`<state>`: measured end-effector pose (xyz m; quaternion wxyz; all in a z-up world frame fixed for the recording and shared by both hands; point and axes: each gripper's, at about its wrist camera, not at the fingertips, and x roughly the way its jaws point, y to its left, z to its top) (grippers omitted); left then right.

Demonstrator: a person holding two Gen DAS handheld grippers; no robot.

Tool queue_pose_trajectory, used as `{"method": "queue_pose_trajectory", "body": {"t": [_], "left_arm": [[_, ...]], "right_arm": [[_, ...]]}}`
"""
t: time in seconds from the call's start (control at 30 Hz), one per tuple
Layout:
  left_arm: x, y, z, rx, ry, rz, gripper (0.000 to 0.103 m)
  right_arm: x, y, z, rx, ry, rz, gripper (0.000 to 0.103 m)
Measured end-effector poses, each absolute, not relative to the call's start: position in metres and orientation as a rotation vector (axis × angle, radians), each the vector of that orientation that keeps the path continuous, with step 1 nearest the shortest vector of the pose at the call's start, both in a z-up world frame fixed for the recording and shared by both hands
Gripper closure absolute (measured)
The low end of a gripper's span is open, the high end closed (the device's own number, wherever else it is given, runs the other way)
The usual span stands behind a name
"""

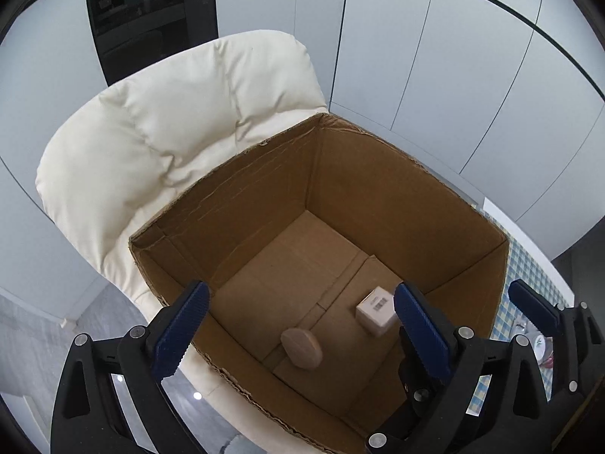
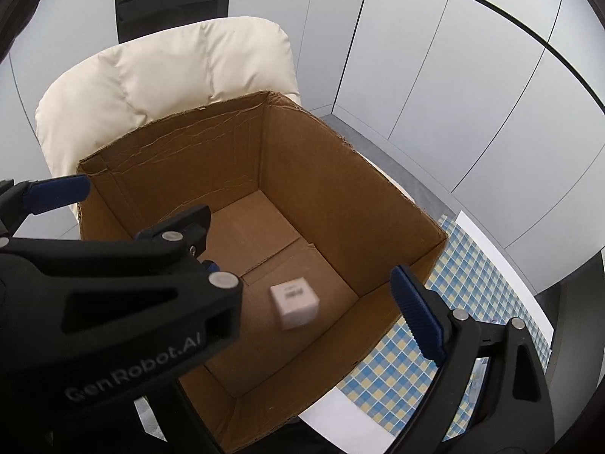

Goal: Organize objects
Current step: 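Open the left tool over the box while the right tool releases the white box inside, then withdraw both open tools up and away from the cardboard box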

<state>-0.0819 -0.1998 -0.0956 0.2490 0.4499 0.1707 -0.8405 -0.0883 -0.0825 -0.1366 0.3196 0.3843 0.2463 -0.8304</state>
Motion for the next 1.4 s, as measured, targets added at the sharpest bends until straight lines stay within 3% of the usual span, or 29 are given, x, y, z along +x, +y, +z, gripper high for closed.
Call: {"method": "queue_pose_trajectory", "body": {"t": [1.4], "left_arm": [[-0.059, -0.183, -0.072, 1.169, 0.404, -2.335, 0.005]], "right_arm": [[-0.076, -0.045, -0.128, 1.082, 0.598, -2.215, 0.01]]}}
